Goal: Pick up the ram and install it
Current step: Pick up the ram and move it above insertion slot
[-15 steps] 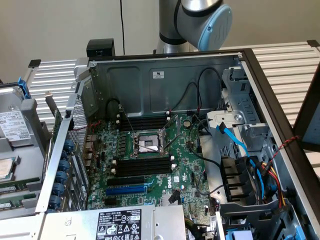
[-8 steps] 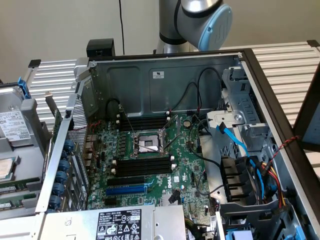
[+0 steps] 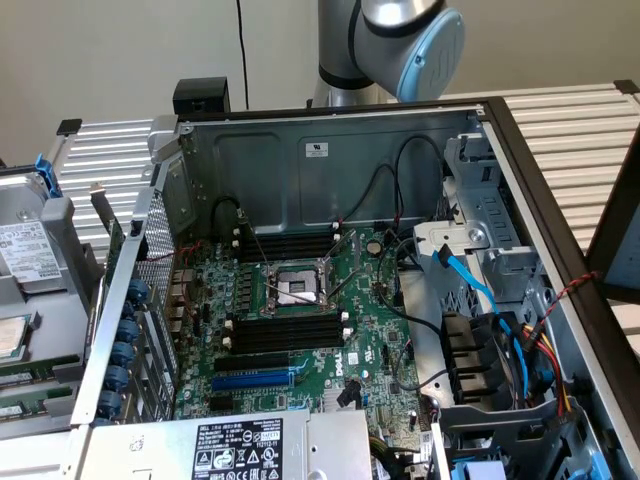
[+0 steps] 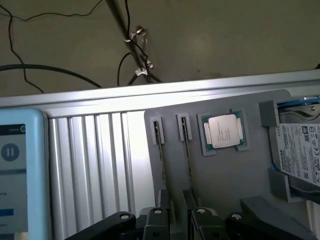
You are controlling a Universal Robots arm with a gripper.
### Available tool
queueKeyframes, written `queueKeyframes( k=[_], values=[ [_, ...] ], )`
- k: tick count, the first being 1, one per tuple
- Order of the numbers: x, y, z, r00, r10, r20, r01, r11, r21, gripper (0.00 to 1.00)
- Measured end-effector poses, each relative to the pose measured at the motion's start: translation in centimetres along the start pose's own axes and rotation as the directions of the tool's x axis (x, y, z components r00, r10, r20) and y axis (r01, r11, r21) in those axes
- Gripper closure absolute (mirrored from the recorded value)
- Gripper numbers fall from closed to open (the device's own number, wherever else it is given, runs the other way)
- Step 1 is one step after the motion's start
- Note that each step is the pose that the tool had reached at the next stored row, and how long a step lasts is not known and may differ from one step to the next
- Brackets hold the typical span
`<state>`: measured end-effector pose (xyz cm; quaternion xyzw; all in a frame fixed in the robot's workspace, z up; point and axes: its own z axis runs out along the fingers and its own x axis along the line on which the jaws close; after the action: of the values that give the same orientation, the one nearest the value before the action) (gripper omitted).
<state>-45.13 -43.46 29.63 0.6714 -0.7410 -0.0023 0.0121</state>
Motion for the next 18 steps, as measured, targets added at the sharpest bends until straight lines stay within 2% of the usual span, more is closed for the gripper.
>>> queueKeyframes(
  k=[18],
  values=[
    [0.6,-0.02,3.27,0.9998,-0.018,-0.0004,0.018,0.9998,0.0003,0.75]
  ],
)
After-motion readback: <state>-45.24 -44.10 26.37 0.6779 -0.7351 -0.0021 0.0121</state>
